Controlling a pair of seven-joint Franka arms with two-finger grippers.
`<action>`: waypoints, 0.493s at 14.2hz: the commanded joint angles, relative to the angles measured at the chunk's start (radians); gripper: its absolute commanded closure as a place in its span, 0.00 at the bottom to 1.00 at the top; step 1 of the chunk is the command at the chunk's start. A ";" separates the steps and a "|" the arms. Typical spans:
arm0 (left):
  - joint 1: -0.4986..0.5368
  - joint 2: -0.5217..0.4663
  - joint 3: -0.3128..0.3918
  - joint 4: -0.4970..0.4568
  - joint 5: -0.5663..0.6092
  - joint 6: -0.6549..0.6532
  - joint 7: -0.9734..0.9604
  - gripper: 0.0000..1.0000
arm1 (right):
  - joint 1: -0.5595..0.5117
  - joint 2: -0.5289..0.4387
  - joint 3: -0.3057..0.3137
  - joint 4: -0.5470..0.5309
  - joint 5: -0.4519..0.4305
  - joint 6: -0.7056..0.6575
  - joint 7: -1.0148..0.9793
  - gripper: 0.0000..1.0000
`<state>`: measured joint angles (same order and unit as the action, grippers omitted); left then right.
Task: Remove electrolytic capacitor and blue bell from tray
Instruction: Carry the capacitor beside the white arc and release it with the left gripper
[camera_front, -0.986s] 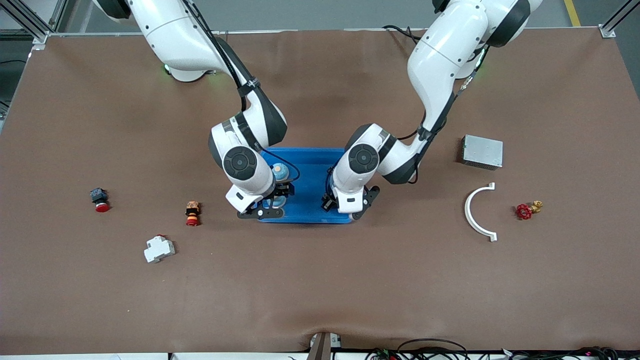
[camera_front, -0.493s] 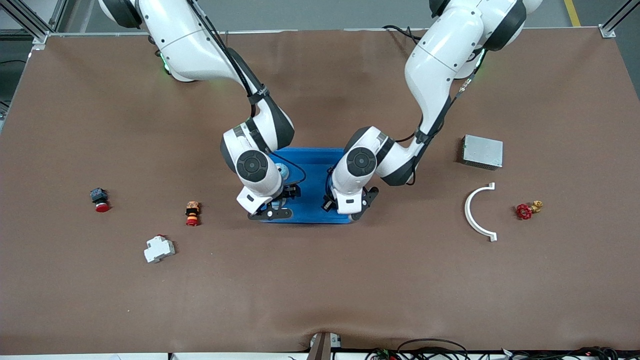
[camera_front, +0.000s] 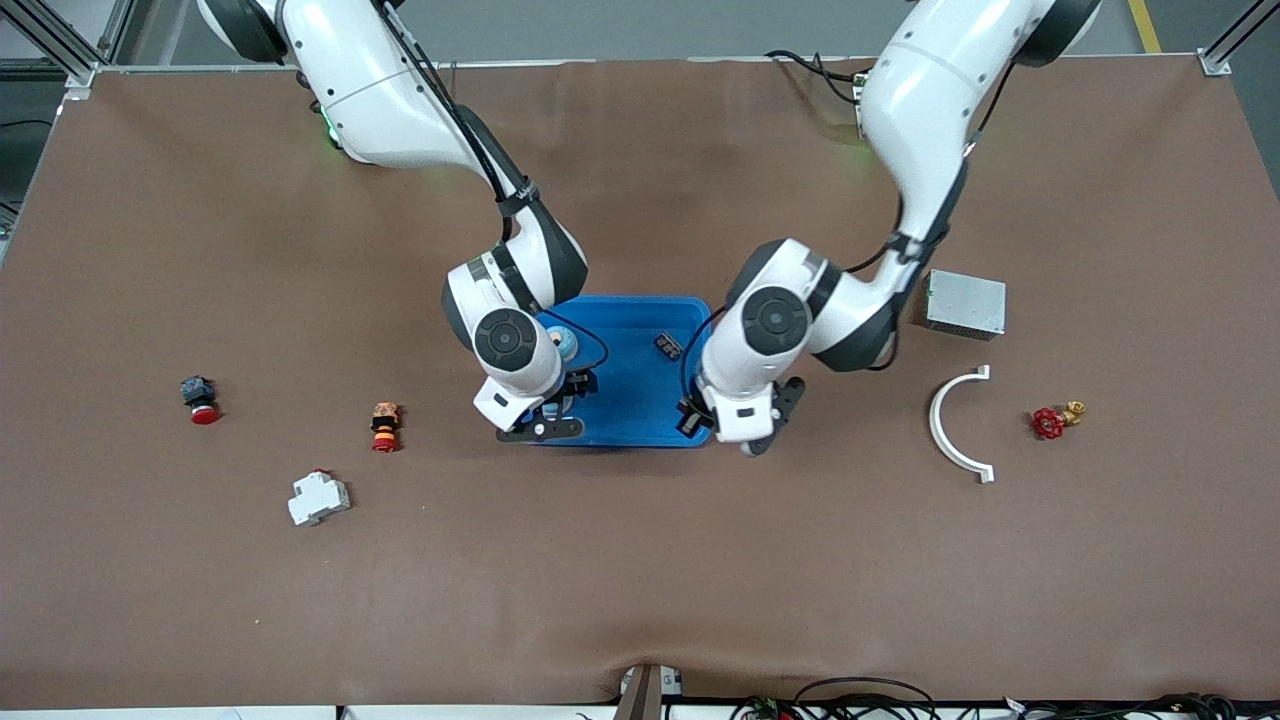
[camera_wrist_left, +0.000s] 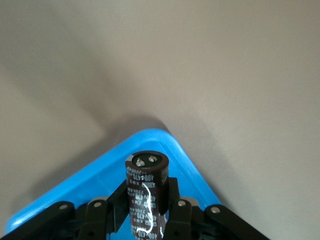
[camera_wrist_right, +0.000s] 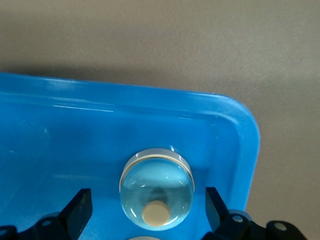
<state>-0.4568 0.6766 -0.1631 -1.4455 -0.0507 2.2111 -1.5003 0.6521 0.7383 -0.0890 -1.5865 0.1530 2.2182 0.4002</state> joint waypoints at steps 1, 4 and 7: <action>0.052 -0.104 0.001 -0.033 -0.001 -0.102 0.058 1.00 | 0.009 0.006 0.003 -0.016 0.002 0.003 -0.012 0.00; 0.134 -0.176 0.013 -0.088 0.066 -0.136 0.092 1.00 | 0.011 0.006 0.003 -0.027 0.003 0.008 -0.012 0.00; 0.268 -0.232 0.011 -0.193 0.068 -0.142 0.239 1.00 | 0.009 0.006 0.003 -0.026 0.004 0.008 -0.014 0.31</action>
<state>-0.2727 0.5088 -0.1459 -1.5314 0.0059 2.0674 -1.3431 0.6596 0.7486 -0.0851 -1.6080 0.1530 2.2209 0.3990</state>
